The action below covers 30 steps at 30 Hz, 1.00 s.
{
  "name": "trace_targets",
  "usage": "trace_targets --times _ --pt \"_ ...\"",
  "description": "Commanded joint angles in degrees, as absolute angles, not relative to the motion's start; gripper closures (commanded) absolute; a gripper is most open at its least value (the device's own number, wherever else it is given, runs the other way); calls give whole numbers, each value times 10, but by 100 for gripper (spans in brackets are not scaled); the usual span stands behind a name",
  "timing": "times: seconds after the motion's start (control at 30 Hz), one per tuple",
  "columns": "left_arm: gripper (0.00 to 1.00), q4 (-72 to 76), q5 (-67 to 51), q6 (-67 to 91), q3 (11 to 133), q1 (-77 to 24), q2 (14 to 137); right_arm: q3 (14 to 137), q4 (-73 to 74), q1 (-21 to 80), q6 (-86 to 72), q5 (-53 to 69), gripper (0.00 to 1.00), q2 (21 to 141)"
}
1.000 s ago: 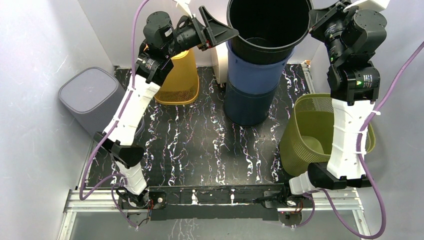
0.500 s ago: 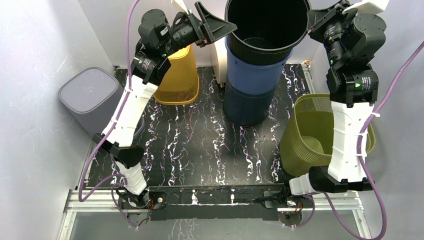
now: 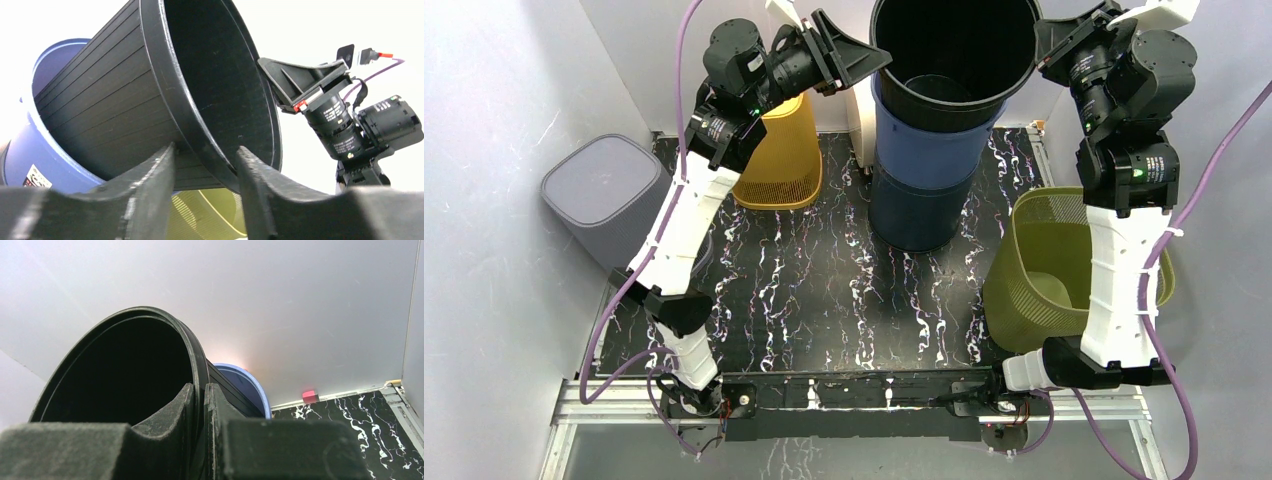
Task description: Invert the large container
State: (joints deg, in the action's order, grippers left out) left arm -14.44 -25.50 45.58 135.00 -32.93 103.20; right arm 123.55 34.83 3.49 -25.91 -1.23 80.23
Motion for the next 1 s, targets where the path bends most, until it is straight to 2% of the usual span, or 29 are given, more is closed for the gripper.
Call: trace_targets --times 0.0,0.2,0.3,0.33,0.37,0.43,0.5,0.63,0.73,0.8,0.93,0.97 --pt "60 -139 -238 440 1356 -337 1009 1224 330 43 -269 50 100 784" --pt "98 -94 -214 448 1297 -337 971 1198 318 43 -267 52 100 772" --pt "100 -50 -198 452 1247 -337 938 1194 317 43 -269 58 100 769" --pt "100 -45 -197 451 1243 -337 933 1193 316 43 -268 59 74 768" --pt "100 -45 -199 449 1245 -337 933 1191 316 43 -269 60 58 768" --pt "100 -44 -208 449 1249 -337 934 1187 315 42 -272 60 35 767" --pt "100 -40 -216 452 1248 -337 935 1184 319 43 -282 48 24 767" --pt "100 -38 -223 451 1243 -337 930 1173 324 43 -310 47 17 768" --pt "100 -41 -222 447 1238 -337 923 1174 330 43 -330 55 19 772" --pt "100 -46 -221 442 1238 -337 921 1167 322 43 -341 65 30 768" --pt "100 -44 -224 437 1239 -337 919 1157 296 43 -347 67 78 750" --pt "100 -43 -227 436 1243 -337 920 1159 289 43 -344 63 86 744"
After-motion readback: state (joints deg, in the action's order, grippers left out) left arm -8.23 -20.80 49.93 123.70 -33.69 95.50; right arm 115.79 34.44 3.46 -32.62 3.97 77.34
